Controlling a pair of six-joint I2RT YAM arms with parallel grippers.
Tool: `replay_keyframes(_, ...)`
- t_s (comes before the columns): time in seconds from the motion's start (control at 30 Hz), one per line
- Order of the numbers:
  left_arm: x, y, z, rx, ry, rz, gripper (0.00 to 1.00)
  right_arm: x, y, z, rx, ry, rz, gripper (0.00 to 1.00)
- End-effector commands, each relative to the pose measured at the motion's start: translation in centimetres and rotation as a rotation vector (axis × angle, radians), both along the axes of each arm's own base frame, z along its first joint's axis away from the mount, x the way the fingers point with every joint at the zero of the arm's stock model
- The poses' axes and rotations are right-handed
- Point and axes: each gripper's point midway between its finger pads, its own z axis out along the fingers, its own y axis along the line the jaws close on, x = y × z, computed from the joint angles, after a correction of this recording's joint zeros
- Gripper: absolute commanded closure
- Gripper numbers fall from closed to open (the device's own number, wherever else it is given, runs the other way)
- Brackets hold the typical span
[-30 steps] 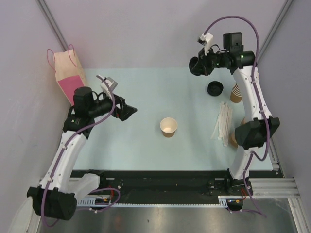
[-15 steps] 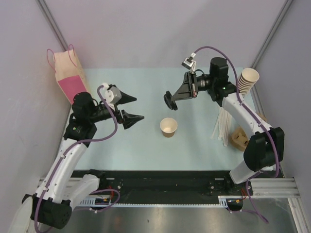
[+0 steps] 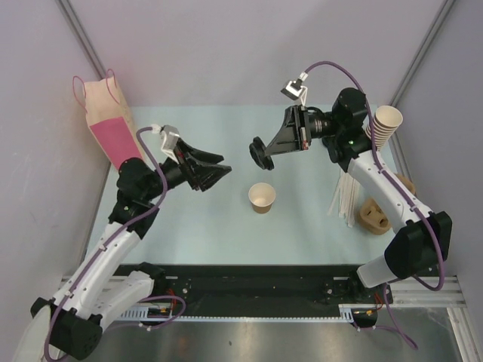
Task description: Pack the takeout coffee
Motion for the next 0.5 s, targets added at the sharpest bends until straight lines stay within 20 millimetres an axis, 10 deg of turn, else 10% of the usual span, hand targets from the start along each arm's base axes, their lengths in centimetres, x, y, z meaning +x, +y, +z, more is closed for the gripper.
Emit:
replay_keyframes(0.0,0.7,-0.4,2.3,-0.266,0.275,0.001,0.4,0.0,0.1,3.7,0.092,-0.04,-0.069,1.0)
replay_keyframes(0.47,0.7,-2.2,3.5,-0.38,0.247,-0.103,0.48,-0.7,1.8,4.4,0.118,-0.033,-0.063,1.0)
